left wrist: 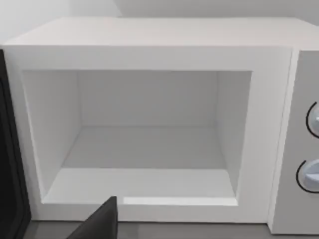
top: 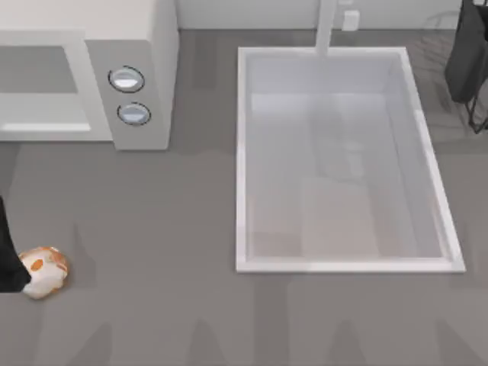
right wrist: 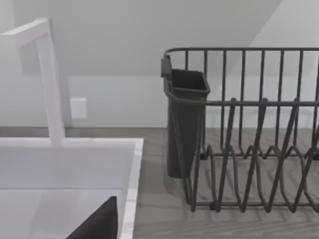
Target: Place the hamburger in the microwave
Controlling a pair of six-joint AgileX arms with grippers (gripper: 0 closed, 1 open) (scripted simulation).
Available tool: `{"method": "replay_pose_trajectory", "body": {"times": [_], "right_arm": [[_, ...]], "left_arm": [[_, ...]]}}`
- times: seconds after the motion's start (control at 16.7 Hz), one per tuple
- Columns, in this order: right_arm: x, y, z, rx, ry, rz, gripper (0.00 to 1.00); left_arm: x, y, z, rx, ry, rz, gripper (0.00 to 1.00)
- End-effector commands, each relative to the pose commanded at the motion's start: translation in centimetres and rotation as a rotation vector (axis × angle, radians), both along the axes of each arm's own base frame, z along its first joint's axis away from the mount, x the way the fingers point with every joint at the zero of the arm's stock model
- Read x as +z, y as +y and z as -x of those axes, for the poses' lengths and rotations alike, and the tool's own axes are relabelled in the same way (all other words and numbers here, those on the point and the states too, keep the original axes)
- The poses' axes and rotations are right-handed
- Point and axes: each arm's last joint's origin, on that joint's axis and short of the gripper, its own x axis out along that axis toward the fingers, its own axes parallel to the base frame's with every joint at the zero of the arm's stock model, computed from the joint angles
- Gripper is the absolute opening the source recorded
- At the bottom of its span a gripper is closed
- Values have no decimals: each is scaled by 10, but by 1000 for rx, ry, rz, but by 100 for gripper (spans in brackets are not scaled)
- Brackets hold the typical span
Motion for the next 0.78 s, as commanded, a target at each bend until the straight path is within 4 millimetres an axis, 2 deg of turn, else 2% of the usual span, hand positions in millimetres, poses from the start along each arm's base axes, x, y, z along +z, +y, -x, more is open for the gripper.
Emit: {"method": "replay_pose_trajectory", "body": {"times": [0.18, 0.36, 0.6, 0.78], "right_arm": [[0, 0, 0, 0, 0, 0, 100], [0, 0, 0, 0, 0, 0, 100], [0, 0, 0, 0, 0, 0, 100], [0, 0, 0, 0, 0, 0, 100]], "left_arm": [[1, 1, 0, 8, 11, -11, 100], [12, 2, -2, 24, 104, -92, 100], [34, 0, -17, -39, 354, -274, 100], [49, -3, -42, -155, 597, -436, 100]]}}
